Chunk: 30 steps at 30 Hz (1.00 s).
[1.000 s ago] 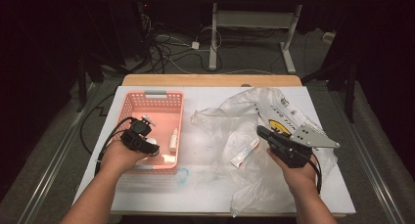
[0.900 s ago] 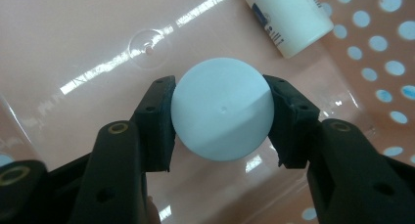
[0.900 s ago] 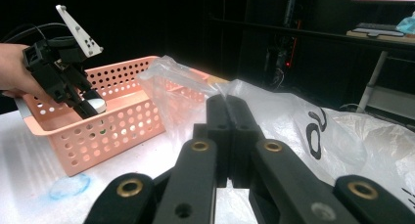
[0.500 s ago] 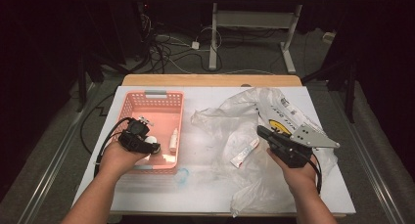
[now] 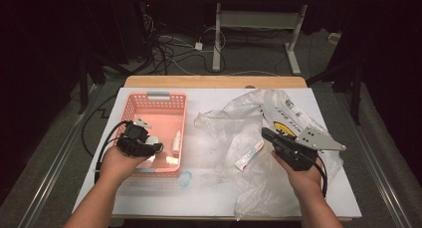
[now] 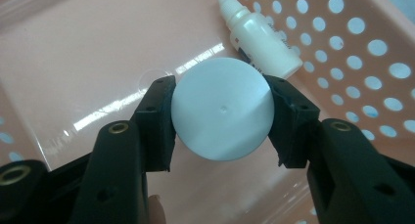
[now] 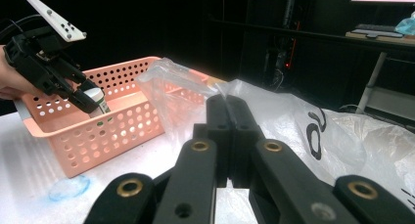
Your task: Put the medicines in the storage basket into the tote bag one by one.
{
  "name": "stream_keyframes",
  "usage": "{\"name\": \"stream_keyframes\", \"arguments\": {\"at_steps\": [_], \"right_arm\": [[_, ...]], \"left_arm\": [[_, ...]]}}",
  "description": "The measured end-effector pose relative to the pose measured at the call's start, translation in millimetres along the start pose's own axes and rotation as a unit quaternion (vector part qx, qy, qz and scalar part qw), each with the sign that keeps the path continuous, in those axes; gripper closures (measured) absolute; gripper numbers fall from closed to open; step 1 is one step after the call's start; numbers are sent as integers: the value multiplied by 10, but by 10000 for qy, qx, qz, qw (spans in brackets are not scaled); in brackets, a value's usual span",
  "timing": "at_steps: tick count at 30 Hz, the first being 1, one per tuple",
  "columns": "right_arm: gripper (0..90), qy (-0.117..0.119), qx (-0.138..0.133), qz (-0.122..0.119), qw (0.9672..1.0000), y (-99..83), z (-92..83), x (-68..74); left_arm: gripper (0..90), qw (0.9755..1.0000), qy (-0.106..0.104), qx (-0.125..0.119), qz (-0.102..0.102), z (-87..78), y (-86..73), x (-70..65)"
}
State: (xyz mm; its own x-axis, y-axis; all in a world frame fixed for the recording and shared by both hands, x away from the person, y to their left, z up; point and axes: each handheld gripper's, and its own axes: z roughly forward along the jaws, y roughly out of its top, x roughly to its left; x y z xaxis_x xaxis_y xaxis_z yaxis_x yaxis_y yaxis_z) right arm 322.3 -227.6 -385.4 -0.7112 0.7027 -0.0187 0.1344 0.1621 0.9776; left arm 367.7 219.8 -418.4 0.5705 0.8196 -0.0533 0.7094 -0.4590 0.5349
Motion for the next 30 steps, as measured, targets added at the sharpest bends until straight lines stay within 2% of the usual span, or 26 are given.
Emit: {"name": "stream_keyframes", "arguments": {"at_steps": [8, 15, 18, 20, 25, 30], "right_arm": [[900, -4, -25, 26, 10000, 1, -4, -7], [900, -10, -31, 37, 10000, 1, -5, -9], [900, -3, -23, 28, 10000, 0, -2, -6], [900, 1, -2, 17, 10000, -2, -1, -1], [900, 6, 2, 20, 10000, -4, 5, 9], [900, 15, 12, 3, 10000, -5, 11, 15]], "left_arm": [[490, 9992, 126, -380, 11, -73, -52, -18], [490, 9974, 83, -695, -155, -156, -165, -32], [490, 9967, 130, -790, -150, -177, -227, -57], [490, 9958, 85, -888, -219, -183, -273, -70], [491, 9938, 133, -1077, -249, -181, -359, -125], [491, 9905, 124, -1336, -316, -197, -417, -180]]}}
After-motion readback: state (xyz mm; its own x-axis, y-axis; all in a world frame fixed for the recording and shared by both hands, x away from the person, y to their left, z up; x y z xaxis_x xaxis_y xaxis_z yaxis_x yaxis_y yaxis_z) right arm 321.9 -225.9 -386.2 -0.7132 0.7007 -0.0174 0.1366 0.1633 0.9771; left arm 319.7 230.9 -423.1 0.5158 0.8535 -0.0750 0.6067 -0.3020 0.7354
